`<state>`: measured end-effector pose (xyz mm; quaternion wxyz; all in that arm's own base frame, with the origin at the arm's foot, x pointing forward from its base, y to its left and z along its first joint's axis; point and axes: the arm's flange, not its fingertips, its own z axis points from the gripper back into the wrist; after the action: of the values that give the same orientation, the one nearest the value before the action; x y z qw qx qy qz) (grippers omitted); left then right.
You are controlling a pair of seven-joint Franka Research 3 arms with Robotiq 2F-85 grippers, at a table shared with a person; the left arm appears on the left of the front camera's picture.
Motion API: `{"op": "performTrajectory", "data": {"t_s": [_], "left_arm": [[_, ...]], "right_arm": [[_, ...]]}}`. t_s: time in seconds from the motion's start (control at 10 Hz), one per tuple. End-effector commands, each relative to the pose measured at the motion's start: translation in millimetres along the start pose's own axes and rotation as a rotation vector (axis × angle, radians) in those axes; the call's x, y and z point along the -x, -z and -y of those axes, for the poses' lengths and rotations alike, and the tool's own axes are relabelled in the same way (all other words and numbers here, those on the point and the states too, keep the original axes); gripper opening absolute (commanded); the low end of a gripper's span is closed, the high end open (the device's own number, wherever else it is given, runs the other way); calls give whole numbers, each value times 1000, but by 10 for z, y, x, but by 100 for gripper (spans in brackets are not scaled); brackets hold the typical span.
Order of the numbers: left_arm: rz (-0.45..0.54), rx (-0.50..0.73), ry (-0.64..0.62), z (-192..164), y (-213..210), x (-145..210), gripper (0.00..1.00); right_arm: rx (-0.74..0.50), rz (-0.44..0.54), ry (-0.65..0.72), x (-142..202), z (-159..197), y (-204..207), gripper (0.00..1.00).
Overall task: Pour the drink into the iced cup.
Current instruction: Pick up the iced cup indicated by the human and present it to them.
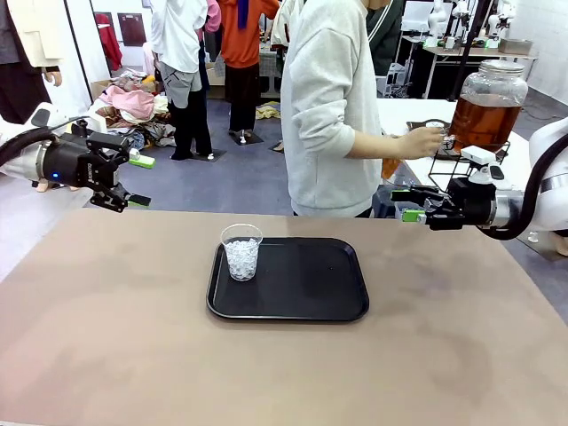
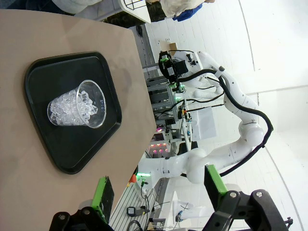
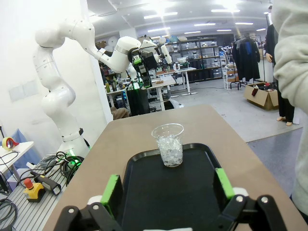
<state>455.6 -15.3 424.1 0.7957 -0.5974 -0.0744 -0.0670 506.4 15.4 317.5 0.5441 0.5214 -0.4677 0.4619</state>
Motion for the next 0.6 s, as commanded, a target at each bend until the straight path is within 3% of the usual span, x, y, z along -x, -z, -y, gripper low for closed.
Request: {"op": "performTrajectory", "data": {"t_s": [0.0, 0.5], "left_arm": [[5, -2, 5, 16, -3, 3, 100], [5, -2, 5, 16, -3, 3, 100]], "right_arm": [[4, -7, 11, -32, 12, 4, 100], [4, -7, 11, -32, 12, 4, 100]]}}
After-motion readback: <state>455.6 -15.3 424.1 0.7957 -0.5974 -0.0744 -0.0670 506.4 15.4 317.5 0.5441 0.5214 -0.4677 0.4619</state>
